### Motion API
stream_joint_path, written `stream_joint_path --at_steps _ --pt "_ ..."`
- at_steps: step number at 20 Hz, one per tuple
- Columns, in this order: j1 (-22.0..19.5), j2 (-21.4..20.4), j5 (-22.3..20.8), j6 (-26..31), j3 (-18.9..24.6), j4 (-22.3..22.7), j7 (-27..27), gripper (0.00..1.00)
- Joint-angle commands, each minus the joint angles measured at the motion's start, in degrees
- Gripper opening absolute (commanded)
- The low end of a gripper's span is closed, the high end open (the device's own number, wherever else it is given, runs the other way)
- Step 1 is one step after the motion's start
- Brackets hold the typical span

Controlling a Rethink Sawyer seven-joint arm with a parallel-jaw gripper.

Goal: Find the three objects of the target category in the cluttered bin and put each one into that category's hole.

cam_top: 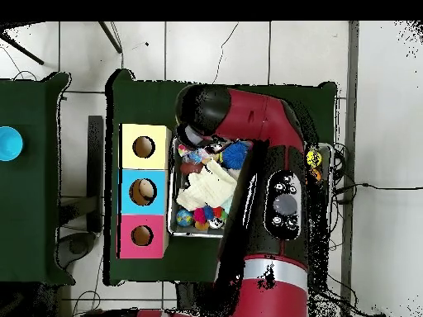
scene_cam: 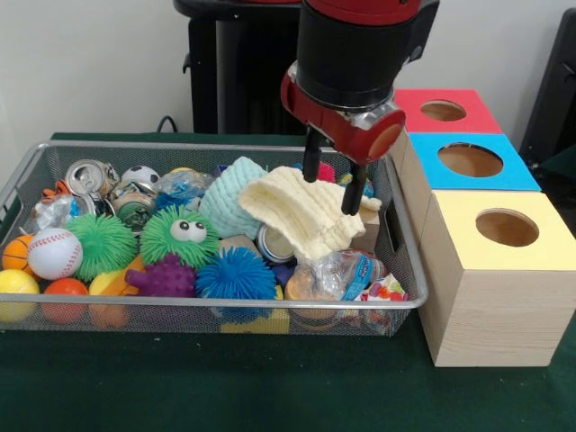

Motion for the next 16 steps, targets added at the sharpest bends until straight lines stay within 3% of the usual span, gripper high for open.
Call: stream_joint_path --at_steps 1,16 --pt "-5.62 -2.07 -1.76 3.73 5.57 4.63 -11.61 1.00" --pt "-5.94 -4.55 -4.18 -1.65 6.59 9.40 -11.81 1.00"
